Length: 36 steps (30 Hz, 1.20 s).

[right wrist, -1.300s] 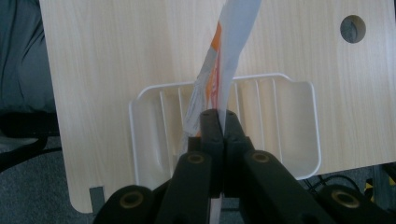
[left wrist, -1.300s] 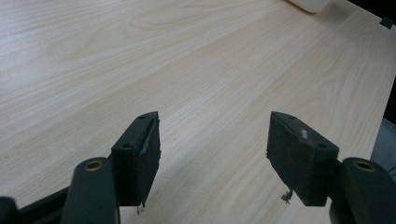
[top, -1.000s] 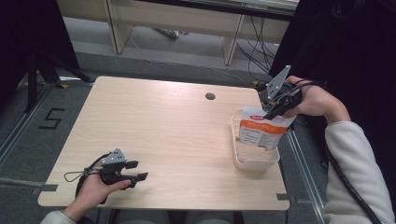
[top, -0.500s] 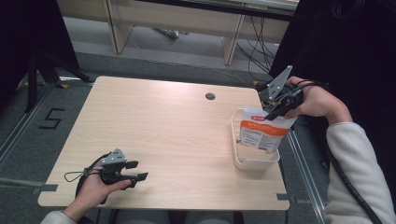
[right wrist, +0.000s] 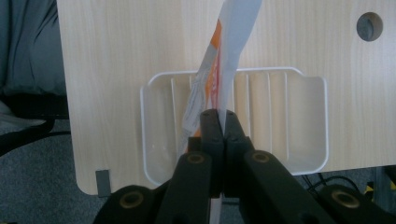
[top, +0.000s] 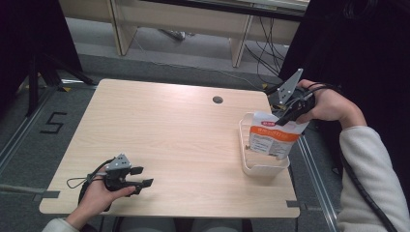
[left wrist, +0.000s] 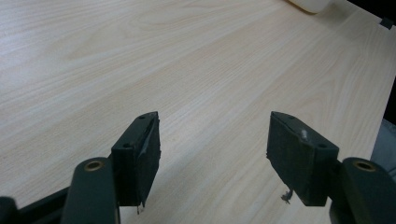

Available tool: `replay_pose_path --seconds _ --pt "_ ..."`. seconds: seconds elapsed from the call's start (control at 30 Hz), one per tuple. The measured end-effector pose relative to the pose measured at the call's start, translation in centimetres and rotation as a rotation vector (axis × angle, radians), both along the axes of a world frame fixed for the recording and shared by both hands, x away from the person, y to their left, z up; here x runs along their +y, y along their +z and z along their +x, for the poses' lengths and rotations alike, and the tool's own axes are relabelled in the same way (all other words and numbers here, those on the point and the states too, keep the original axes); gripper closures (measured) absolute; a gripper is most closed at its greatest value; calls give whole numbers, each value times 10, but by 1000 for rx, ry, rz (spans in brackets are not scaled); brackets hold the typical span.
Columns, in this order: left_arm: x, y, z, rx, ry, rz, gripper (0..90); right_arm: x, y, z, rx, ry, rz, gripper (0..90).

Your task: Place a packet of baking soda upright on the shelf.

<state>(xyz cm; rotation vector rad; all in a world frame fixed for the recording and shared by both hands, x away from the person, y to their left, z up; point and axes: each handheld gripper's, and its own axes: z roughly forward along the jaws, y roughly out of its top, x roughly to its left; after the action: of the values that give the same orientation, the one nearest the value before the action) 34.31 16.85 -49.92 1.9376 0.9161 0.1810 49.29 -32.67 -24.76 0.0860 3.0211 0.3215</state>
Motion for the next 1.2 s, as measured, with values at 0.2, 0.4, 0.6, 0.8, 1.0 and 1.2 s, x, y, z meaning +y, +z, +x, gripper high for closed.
replay_pose_path --seconds 0.2,0.4,0.6,0.8,1.0,1.2 --pt "0 0 0 1 -1 1 344 0 1 -3 7 -6 -4 900" --pt "0 0 0 0 0 0 344 1 1 -2 5 6 -4 900" --pt "0 0 0 1 1 -4 344 6 -4 3 -24 19 -52 900" --pt "0 0 0 1 1 -5 344 13 -6 5 -43 32 -76 900" --pt "0 0 0 1 2 -5 344 17 -7 5 -103 70 -100 900" --pt "0 0 0 0 2 -4 344 22 -8 5 -133 111 -124 900"
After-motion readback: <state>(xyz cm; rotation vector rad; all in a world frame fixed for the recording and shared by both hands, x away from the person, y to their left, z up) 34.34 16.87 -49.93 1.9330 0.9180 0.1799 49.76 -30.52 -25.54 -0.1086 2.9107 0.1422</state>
